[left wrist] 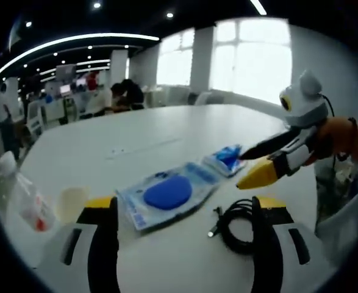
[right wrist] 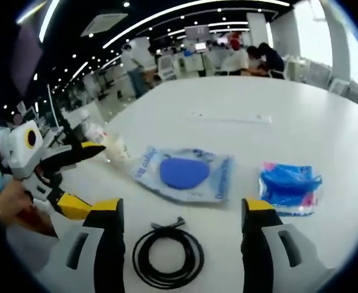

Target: Arrange the tabletop items into an orderly group along one side of the table until the central work area is clear of visible clutter.

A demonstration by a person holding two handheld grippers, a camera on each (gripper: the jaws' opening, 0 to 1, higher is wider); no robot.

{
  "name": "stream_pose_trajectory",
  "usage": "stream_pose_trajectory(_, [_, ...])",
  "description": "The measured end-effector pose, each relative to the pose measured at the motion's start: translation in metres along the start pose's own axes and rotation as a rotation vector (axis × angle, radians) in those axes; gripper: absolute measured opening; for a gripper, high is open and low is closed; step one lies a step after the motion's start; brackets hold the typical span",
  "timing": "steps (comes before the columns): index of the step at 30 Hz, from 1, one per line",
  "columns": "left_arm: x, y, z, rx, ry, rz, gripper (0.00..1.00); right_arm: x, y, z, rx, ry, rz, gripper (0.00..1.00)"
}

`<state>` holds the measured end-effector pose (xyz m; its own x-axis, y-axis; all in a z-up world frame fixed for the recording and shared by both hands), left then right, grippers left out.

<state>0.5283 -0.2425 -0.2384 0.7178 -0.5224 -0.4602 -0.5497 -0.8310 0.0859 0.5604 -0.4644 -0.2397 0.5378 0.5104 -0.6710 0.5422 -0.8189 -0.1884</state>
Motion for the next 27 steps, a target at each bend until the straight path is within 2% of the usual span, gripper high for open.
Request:
stream_pose_trajectory(3, [-0.004,0.005,-0.001,0.01,-0.003,0.017,0.99,-0.002,-0.003,0.003,-0.011,-0.01,-0.011,0.81])
stream_pose_trajectory(5, [-0.01,0.007,-0.002,0.008,-0.002,0.027,1.0,-0.003,-0.004,0.005,-0.018,-0.018,-0.018,0.82])
stream_pose_trajectory(14, [-0.029,0.017,-0.006,0.026,0.008,0.058,1.0,-0.003,-0.004,0.018,-0.04,-0.052,-0.041,0.82])
stream_pose_trajectory(22, [-0.04,0.028,-0.002,0.063,-0.024,0.116,1.0,0.0,-0.003,0.034,-0.041,-0.095,-0.058,0.81])
stream_pose_trajectory(27, [-0.047,0.032,-0.002,0.067,-0.019,0.134,1.0,0.003,0.001,0.042,-0.041,-0.115,-0.058,0.78])
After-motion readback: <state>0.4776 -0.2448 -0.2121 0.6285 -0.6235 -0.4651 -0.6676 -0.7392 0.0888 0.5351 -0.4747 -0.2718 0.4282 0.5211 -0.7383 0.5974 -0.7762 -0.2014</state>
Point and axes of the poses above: the point that each gripper's makers call its tool centre point, and the gripper's own axes: x roughly forward along the fingers, y roughly to its right, z roughly out of its underside, the point moved 10 cm from there along -x, roughly backward along the fingers, and after that the axes turned 4 degrees about -y, right-handed, at the moved point
